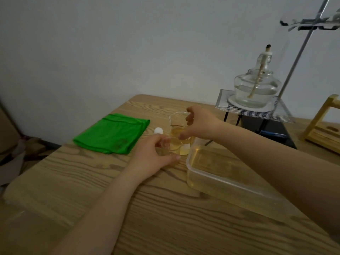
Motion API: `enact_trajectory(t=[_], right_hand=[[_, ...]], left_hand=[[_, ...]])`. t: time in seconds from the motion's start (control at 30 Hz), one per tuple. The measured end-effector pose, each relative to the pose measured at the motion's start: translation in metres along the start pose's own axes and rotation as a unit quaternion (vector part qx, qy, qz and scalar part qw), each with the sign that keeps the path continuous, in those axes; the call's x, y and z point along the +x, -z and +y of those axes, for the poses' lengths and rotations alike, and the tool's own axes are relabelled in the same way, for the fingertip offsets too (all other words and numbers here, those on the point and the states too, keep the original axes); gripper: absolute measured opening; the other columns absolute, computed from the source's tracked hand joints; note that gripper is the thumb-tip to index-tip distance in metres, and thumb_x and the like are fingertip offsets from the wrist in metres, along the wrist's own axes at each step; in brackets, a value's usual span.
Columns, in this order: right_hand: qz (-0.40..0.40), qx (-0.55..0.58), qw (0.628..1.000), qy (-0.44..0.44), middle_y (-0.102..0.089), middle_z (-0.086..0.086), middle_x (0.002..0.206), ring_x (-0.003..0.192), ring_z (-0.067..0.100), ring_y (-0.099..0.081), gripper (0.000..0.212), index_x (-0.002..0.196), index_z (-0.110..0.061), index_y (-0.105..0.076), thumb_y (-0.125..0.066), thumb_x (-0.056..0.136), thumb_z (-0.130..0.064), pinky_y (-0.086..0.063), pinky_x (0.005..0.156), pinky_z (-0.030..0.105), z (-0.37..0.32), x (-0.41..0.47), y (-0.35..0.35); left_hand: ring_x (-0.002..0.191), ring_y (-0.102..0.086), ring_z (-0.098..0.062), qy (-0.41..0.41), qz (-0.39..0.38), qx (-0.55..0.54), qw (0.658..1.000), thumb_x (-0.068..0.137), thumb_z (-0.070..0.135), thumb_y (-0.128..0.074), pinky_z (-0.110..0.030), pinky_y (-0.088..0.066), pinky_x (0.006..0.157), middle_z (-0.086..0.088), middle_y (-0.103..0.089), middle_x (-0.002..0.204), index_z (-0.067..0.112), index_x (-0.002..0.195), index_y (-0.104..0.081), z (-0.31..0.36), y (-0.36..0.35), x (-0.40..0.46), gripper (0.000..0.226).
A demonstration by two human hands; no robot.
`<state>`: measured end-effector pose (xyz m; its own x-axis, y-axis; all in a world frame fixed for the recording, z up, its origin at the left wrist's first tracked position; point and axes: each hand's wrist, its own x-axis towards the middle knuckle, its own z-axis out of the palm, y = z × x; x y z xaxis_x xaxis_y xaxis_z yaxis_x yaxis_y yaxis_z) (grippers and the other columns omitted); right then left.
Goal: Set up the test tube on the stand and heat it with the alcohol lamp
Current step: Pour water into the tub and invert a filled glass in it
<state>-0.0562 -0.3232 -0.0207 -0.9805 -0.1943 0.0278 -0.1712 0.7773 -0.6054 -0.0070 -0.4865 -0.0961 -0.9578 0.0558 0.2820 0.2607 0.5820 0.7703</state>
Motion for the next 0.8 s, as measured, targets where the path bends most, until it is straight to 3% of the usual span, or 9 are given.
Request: enact_trajectory(t=[0.17, 0.27, 0.6, 0.8], right_hand=[[0.015, 0.111, 0.994, 0.0, -0.055, 0.005, 0.122, 0.108, 0.019, -0.057, 0.098, 0.141, -0.009, -0.037, -0.088, 0.057, -0.01, -0.052, 0.091, 0.039, 0.0071, 0.0009, -0.0033], [0.04, 0.12, 0.992, 0.02, -0.054, 0.002, 0.12, 0.108, 0.017, -0.054, 0.095, 0.138, -0.012, -0.04, -0.088, 0.057, -0.008, -0.05, 0.085, 0.03, 0.0084, 0.0016, -0.0053], [0.105, -0.009, 0.987, 0.122, -0.051, -0.003, 0.125, 0.107, 0.009, -0.049, 0.09, 0.136, -0.014, -0.04, -0.084, 0.058, -0.007, -0.044, 0.089, 0.023, 0.0052, -0.0012, -0.0075], [0.113, -0.06, 0.976, 0.174, -0.048, 0.001, 0.133, 0.119, 0.014, -0.048, 0.087, 0.137, -0.015, -0.038, -0.078, 0.061, -0.002, -0.037, 0.087, 0.018, 0.0058, -0.0054, -0.009]], left_hand=[[0.094, -0.055, 0.002, 0.007, 0.019, -0.023, 1.0, 0.063, 0.037, -0.082, -0.017, -0.043, 0.078, 0.016, -0.062, 0.101, 0.032, 0.099, -0.061, -0.0009, 0.0004, -0.0001, 0.042], [0.094, -0.056, -0.002, 0.011, 0.031, -0.021, 0.999, 0.063, 0.039, -0.082, -0.023, -0.046, 0.081, 0.014, -0.062, 0.1, 0.03, 0.099, -0.062, -0.0035, -0.0014, 0.0008, 0.042], [0.095, -0.056, -0.004, 0.013, 0.043, -0.002, 0.999, 0.064, 0.044, -0.079, -0.029, -0.048, 0.084, 0.011, -0.06, 0.102, 0.029, 0.105, -0.061, -0.0088, -0.0046, 0.0011, 0.047], [0.093, -0.057, -0.004, 0.007, 0.044, 0.003, 0.999, 0.064, 0.044, -0.08, -0.027, -0.048, 0.081, 0.012, -0.062, 0.099, 0.028, 0.102, -0.062, -0.0085, -0.0055, 0.0004, 0.045]])
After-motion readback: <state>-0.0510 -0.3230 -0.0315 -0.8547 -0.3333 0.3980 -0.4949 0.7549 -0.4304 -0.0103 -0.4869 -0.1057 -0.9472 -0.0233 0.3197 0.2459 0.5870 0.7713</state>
